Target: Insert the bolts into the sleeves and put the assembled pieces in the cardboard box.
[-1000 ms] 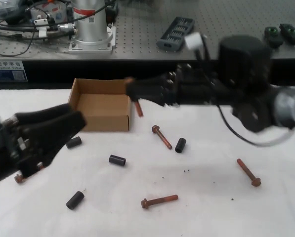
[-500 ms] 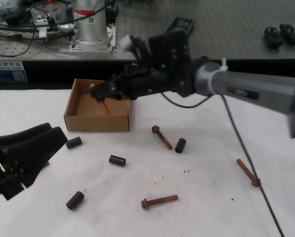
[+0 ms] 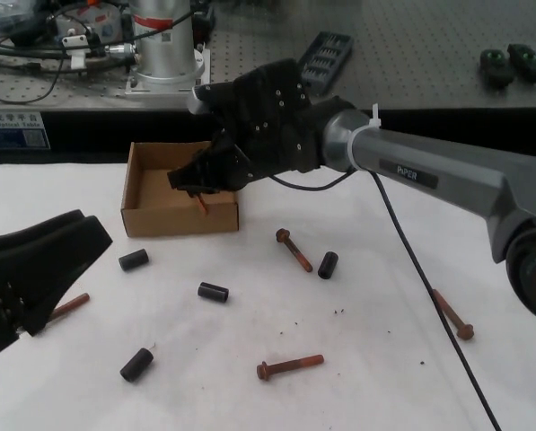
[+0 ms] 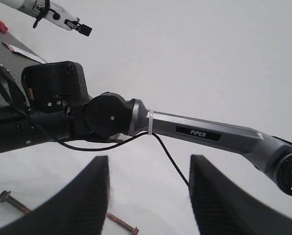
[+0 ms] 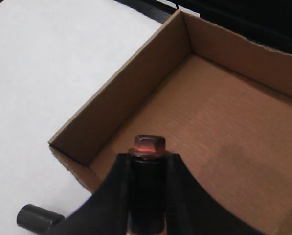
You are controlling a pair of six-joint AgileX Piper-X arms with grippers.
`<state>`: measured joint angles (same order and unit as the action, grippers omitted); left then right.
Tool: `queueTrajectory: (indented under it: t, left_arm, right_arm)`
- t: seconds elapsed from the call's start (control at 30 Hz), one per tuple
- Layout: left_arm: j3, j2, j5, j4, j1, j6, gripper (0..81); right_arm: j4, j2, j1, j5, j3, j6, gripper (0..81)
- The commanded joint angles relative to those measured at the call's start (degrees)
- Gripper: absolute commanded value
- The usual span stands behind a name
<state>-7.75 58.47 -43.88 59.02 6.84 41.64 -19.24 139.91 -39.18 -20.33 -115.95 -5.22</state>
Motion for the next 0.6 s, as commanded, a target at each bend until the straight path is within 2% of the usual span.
queueTrajectory:
  t: [0.0,0.17,0.33,0.47,0.57]
  left_arm:
    - [-0.2,-1.1,-0.4,0.7,-0.2,1.4,36.8]
    - [-0.2,-1.1,-1.9,0.7,-0.2,1.4,36.7]
    - [-0.2,-1.1,-3.6,0.2,-0.2,1.4,33.2]
    - [-0.2,-1.1,-4.0,-1.8,-0.2,1.2,32.3]
    - [-0.2,-1.1,-4.4,-2.6,-0.2,1.2,32.3]
  right_arm:
    - [1.1,-0.7,0.6,0.5,-1.3,0.8,4.3]
    - [-1.0,-1.0,0.6,-5.1,-2.6,-2.3,4.3]
    - [-1.0,-1.4,-0.1,-5.1,-5.4,-1.4,4.3]
    - [0.8,-1.4,-0.1,-1.1,-6.5,0.9,4.3]
    - [2.8,-0.5,0.4,-0.8,-6.5,1.4,4.3]
